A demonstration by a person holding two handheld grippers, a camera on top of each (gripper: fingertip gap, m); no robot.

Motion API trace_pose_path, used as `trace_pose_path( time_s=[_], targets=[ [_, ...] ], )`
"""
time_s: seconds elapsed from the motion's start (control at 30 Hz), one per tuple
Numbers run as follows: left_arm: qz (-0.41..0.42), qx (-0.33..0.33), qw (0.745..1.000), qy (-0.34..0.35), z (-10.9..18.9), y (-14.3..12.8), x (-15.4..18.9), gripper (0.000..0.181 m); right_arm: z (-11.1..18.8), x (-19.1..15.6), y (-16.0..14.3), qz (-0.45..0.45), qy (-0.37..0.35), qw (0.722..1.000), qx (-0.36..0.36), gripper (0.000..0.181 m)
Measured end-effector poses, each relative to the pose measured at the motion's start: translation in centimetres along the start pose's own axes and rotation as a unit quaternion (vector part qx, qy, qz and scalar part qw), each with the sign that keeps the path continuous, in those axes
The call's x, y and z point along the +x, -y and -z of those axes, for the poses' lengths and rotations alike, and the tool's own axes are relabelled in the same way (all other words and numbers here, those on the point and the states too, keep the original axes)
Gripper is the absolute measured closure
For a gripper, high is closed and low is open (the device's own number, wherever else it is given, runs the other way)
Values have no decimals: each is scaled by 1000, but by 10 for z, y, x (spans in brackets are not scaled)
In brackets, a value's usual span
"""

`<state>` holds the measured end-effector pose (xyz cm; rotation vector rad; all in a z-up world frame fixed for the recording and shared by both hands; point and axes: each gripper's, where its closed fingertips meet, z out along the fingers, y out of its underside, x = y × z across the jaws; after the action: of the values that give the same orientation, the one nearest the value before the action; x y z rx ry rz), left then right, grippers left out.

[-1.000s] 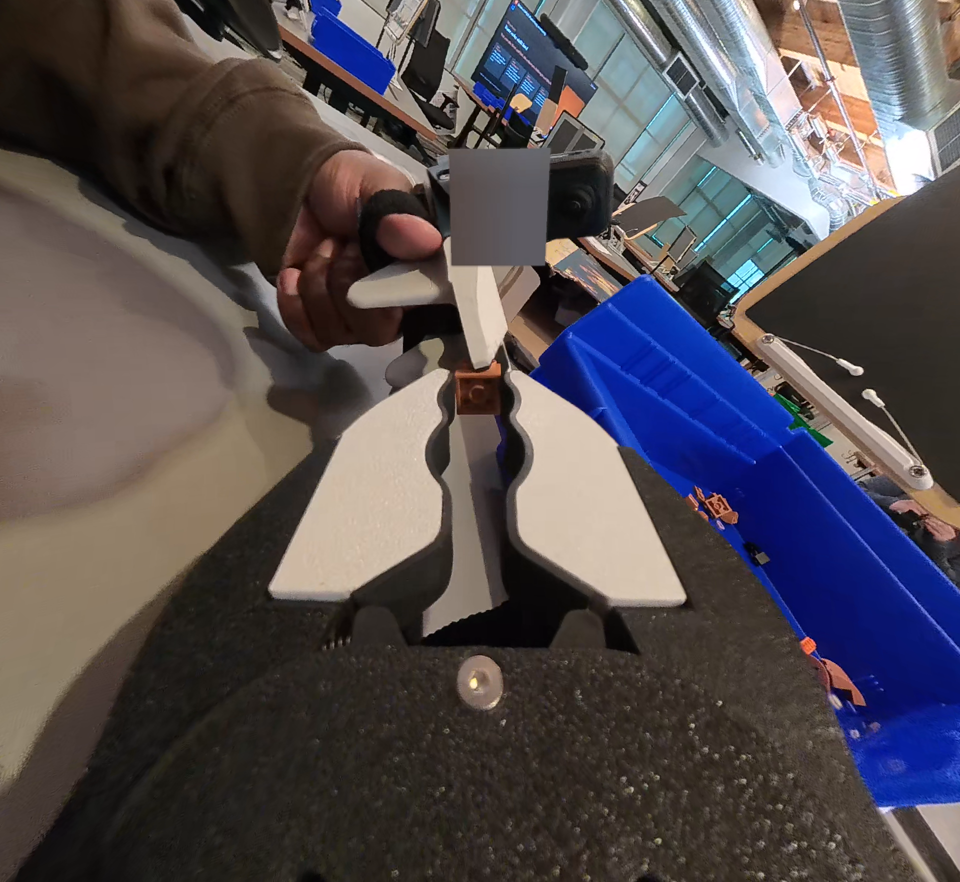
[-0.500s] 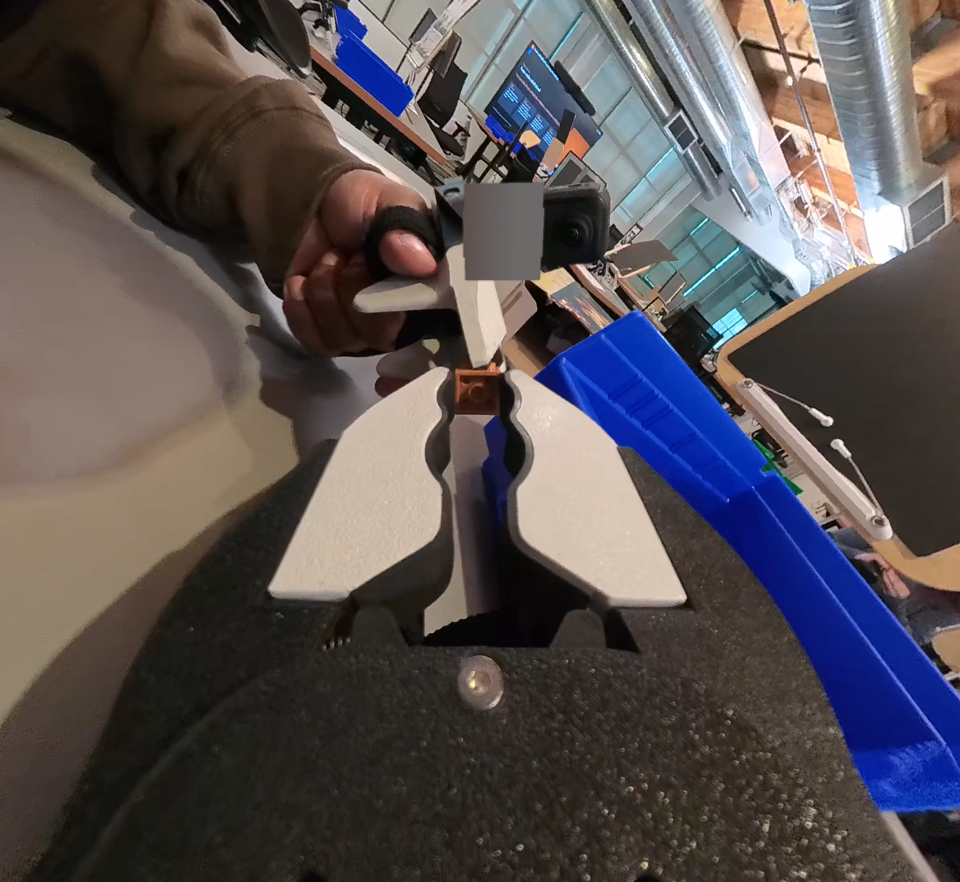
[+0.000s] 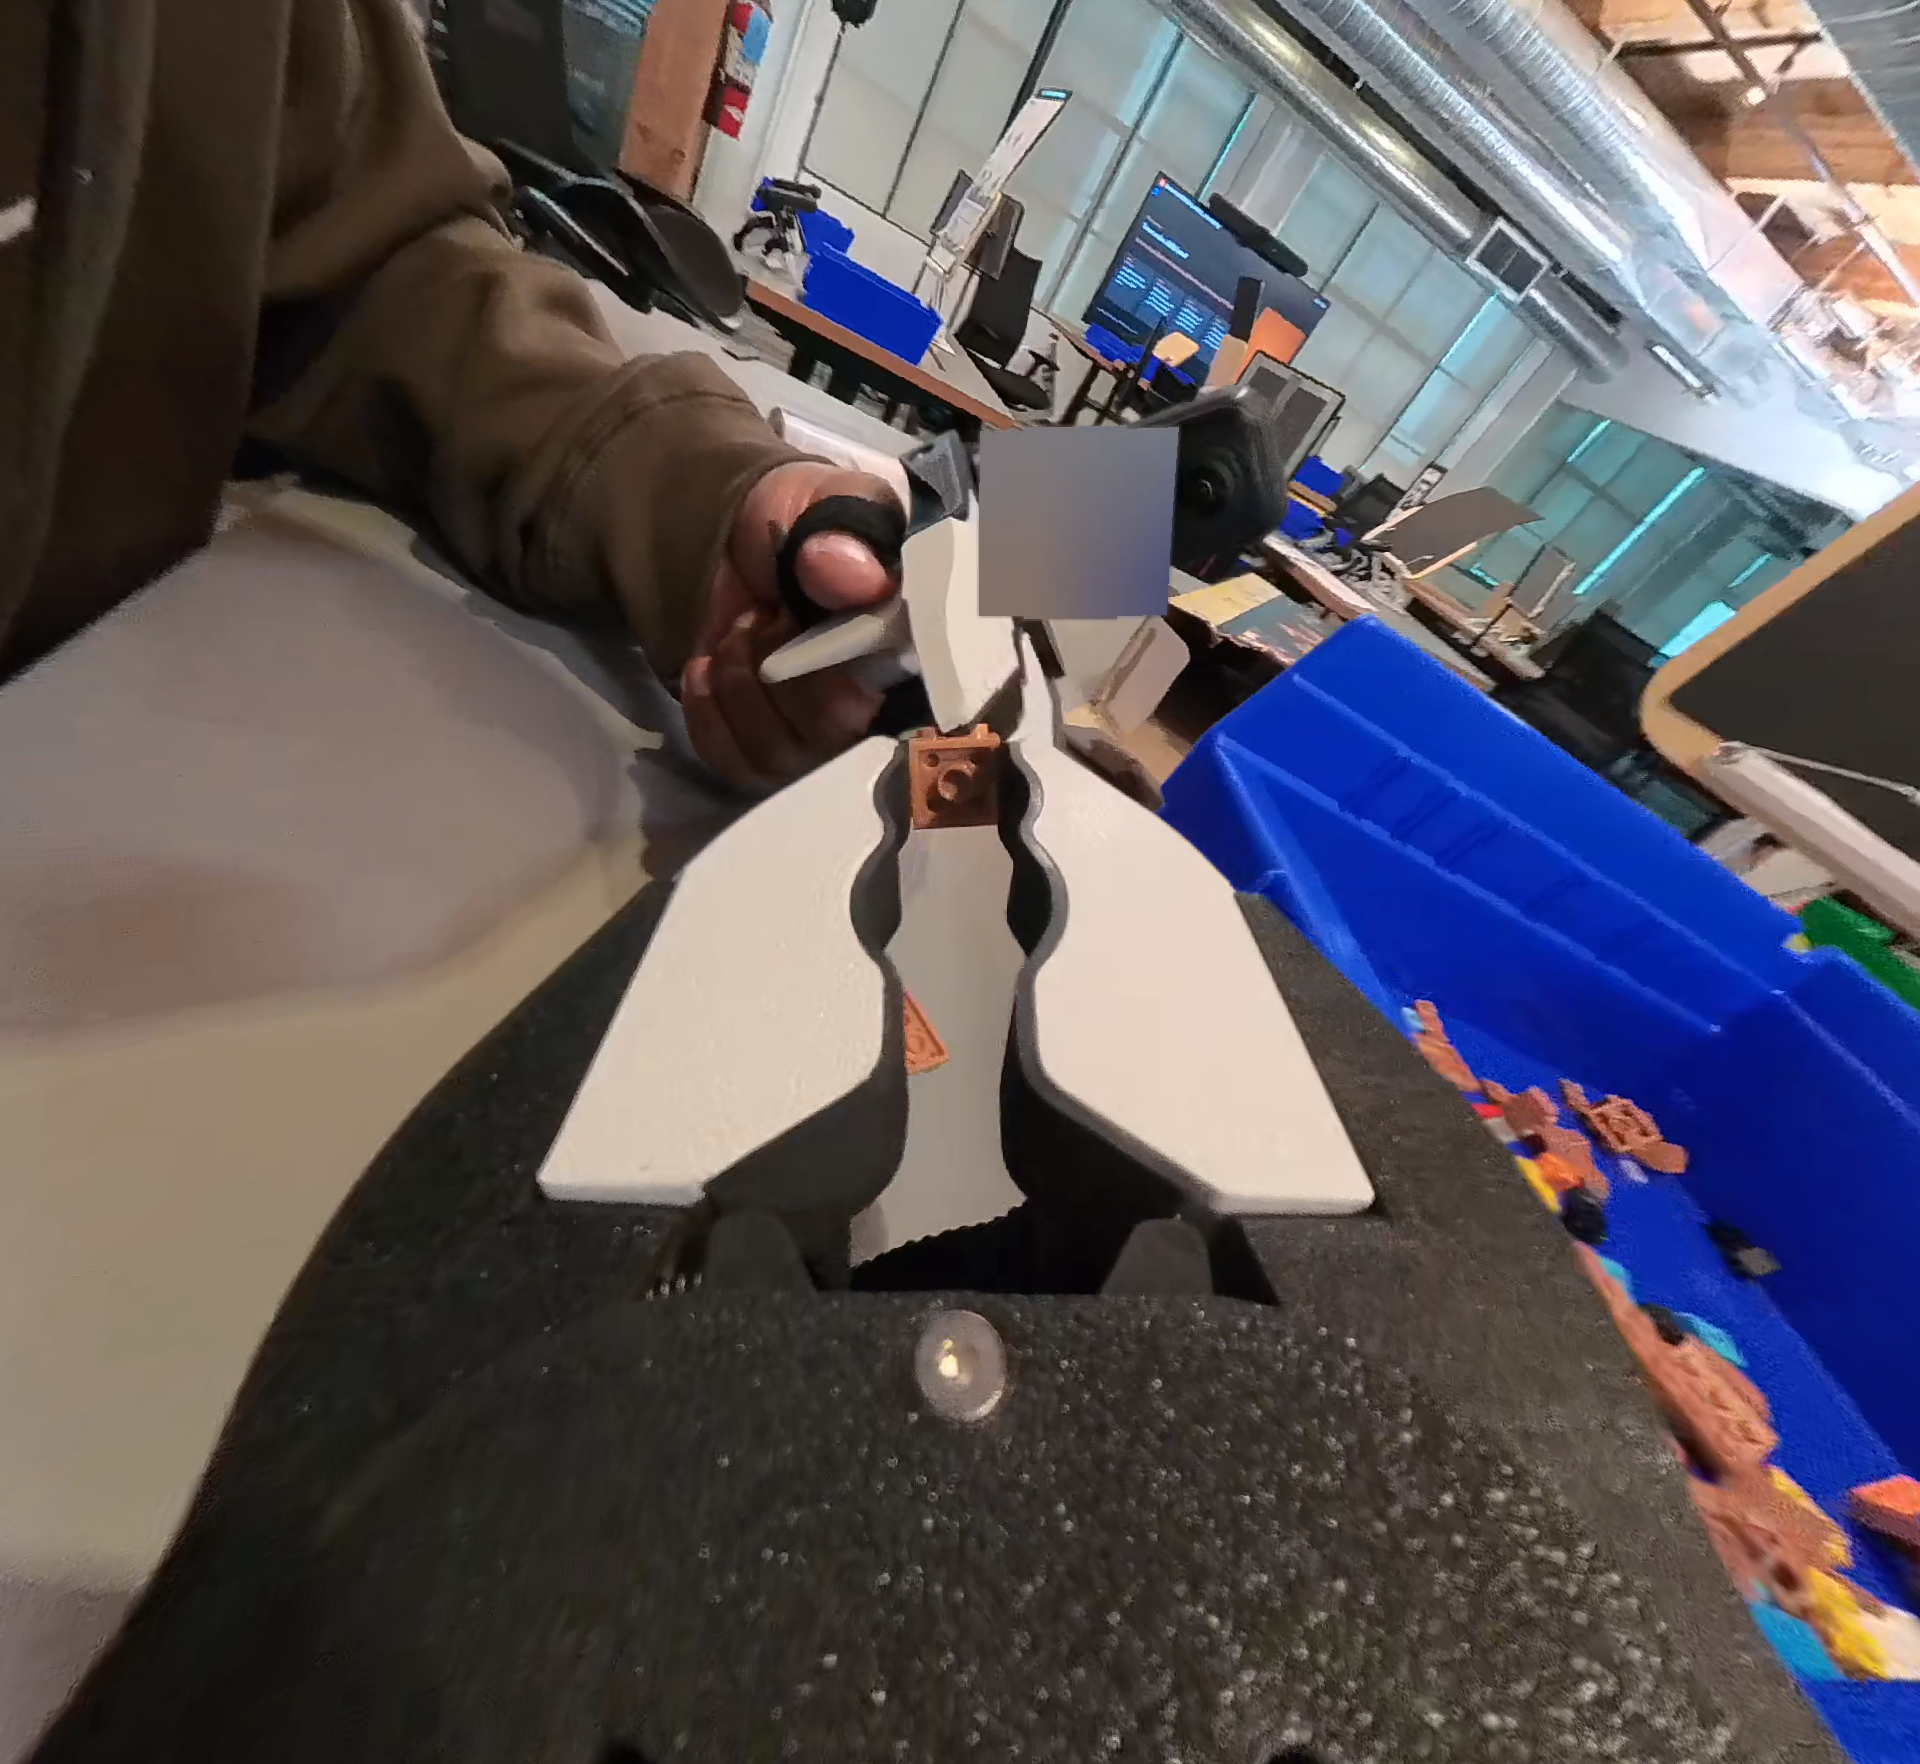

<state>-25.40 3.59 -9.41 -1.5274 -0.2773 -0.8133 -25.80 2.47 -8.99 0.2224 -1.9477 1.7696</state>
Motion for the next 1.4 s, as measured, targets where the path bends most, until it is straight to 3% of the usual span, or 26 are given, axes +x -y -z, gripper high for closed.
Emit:
trace_pose_path(
  time_s=[0.1, 0.2, 0.33, 0.47, 0.53, 0.6, 0.67, 0.83, 0.93, 1.0, 1.27, 1.4],
  targets=[
    [-5, 5, 1000, -2, 2, 2, 0, 173, 2, 0, 2, -38, 17, 999, 20, 164],
    [-7, 65, 998, 24, 31, 26, -9, 173, 18, 20, 15, -107, 4, 991, 78, 165],
    [-14, 65, 996, 51, 39, 28, -18, 173, 24, 40, 10, -102, -46, 991, 67, 165],
    [-38, 40, 996, 76, 30, 20, -23, 173, 24, 68, 17, -12, -175, 984, 20, 165],
    [-37, 44, 995, 77, 28, 21, -24, 173, 31, 104, 18, 2, -289, 957, -22, 165],
    [-43, 46, 995, 80, 27, 21, -24, 173, 33, 129, 1, -30, -340, 934, -100, 163],
    [-45, 49, 994, 84, 27, 22, -24, 173, 32, 135, -10, -68, -340, 929, -130, 152],
    [-43, 60, 994, 85, 28, 24, -25, 172, 36, 120, -11, -29, -319, 938, -133, 149],
    [-39, 62, 995, 73, 26, 24, -23, 172, 20, 83, -1, 0, -214, 972, -101, 152],
    [-41, 56, 996, 63, 22, 21, -20, 172, 7, 59, -7, 19, -147, 981, -123, 151],
    [-42, 36, 997, 47, 13, 14, -14, 172, -7, 23, -20, 131, -74, 977, -153, 139],
    [-37, 25, 998, 44, 9, 9, -13, 172, -10, 16, -19, 181, -78, 968, -153, 155]
  ],
)
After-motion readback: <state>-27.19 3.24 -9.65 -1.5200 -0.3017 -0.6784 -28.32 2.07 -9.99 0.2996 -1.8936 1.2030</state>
